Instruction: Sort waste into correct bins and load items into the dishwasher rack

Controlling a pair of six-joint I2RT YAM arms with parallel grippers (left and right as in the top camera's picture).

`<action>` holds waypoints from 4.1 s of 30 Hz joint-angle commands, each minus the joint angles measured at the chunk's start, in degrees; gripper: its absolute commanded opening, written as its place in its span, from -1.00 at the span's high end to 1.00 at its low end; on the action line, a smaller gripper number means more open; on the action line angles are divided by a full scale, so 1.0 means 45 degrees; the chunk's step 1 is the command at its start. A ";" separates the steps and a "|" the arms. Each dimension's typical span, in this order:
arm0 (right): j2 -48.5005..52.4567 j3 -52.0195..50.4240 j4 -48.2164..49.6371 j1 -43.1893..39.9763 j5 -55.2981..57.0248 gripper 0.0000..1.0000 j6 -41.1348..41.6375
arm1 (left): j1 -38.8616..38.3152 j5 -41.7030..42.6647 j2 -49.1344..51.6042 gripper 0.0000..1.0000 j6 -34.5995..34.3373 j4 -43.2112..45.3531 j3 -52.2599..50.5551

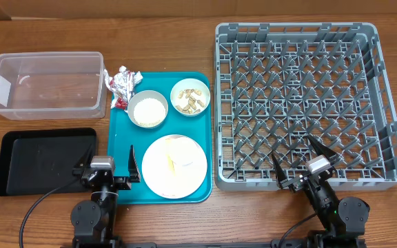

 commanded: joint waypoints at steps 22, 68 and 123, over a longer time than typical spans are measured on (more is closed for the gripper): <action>-0.0126 -0.0097 0.0039 0.0049 0.0083 -1.00 -0.0039 | 0.0073 -0.0083 -0.0136 -1.00 0.0243 0.0034 -0.0087; -0.0126 -0.0097 0.0039 0.0049 0.0083 -1.00 -0.0034 | 0.0068 0.0393 -0.0136 -1.00 -0.0646 0.0058 -0.0087; 1.0525 1.1118 -0.9272 0.0034 -0.2365 -1.00 0.4551 | 0.0058 0.6105 1.1832 -1.00 -0.3186 -1.2507 1.3882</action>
